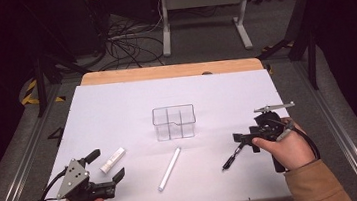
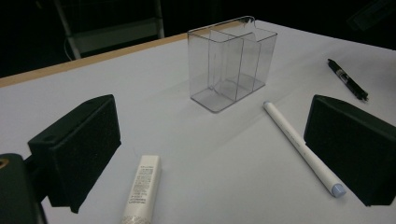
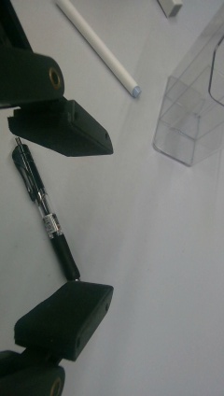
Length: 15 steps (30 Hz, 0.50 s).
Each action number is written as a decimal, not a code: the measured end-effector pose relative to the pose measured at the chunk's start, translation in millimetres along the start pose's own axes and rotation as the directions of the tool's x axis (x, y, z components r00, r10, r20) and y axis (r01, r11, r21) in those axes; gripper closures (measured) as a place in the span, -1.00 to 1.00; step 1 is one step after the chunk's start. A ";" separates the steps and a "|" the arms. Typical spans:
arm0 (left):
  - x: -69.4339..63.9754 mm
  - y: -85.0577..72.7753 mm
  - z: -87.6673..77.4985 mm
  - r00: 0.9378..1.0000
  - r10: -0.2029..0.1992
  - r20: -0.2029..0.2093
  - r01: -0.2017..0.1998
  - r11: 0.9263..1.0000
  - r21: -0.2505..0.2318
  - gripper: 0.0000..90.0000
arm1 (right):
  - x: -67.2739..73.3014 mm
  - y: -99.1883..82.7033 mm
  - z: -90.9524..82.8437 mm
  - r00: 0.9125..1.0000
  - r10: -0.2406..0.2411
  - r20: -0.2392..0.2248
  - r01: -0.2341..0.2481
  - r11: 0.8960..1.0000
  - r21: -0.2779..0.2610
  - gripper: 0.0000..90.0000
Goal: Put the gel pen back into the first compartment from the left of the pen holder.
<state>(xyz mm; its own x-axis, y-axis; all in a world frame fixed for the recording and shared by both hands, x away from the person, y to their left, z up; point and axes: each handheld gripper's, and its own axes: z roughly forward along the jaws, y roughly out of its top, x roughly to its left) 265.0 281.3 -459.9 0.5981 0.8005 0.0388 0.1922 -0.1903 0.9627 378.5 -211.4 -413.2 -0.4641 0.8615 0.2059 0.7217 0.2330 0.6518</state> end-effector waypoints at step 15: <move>0.8 0.1 1.1 1.000 0.007 0.003 -0.007 1.000 0.000 -0.90 | 2.6 -4.2 5.8 0.965 -0.258 -0.043 0.261 0.961 0.092 -0.43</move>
<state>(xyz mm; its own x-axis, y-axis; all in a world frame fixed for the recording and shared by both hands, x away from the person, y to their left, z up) 266.3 281.3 -460.0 0.6017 0.7975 0.0446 0.1885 -0.1960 0.9623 377.3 -207.5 -419.6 -0.6565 0.7518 0.0618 0.6194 0.4905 0.6130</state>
